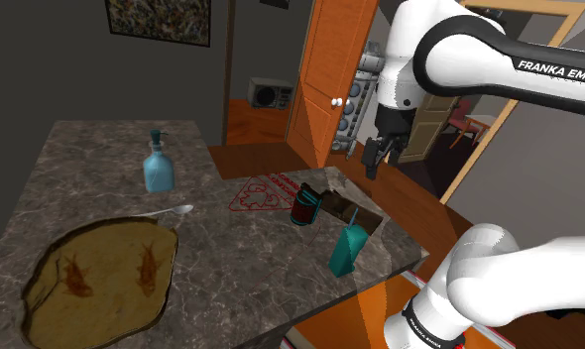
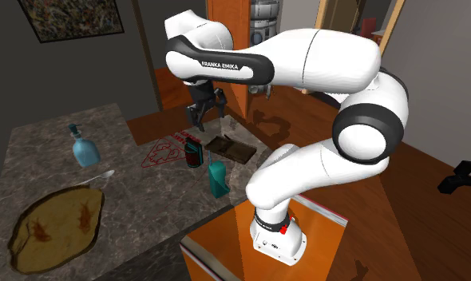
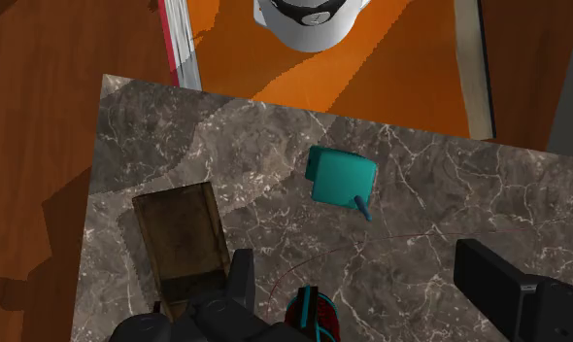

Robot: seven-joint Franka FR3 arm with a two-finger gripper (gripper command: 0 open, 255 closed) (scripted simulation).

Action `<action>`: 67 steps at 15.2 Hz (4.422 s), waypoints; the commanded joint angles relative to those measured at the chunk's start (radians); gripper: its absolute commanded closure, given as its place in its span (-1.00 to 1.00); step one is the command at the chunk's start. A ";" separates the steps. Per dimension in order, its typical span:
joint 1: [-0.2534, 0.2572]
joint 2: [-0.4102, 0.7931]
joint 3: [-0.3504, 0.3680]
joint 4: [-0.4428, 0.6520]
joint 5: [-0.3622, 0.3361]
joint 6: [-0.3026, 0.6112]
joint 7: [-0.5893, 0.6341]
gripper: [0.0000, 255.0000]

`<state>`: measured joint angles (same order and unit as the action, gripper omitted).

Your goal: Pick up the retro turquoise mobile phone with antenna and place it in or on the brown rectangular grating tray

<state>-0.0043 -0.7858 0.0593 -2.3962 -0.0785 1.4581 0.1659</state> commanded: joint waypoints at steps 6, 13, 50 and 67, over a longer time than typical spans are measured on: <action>-0.012 -0.096 -0.002 -0.220 0.039 0.157 0.071 -1.00; -0.020 -0.179 0.011 -0.498 0.102 0.401 0.167 -1.00; -0.022 -0.204 0.010 -0.506 0.108 0.390 0.175 1.00; -0.068 -0.139 -0.064 -0.283 0.039 0.234 0.105 1.00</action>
<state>-0.0622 -0.9560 0.0114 -2.6996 -0.0231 1.6796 0.2888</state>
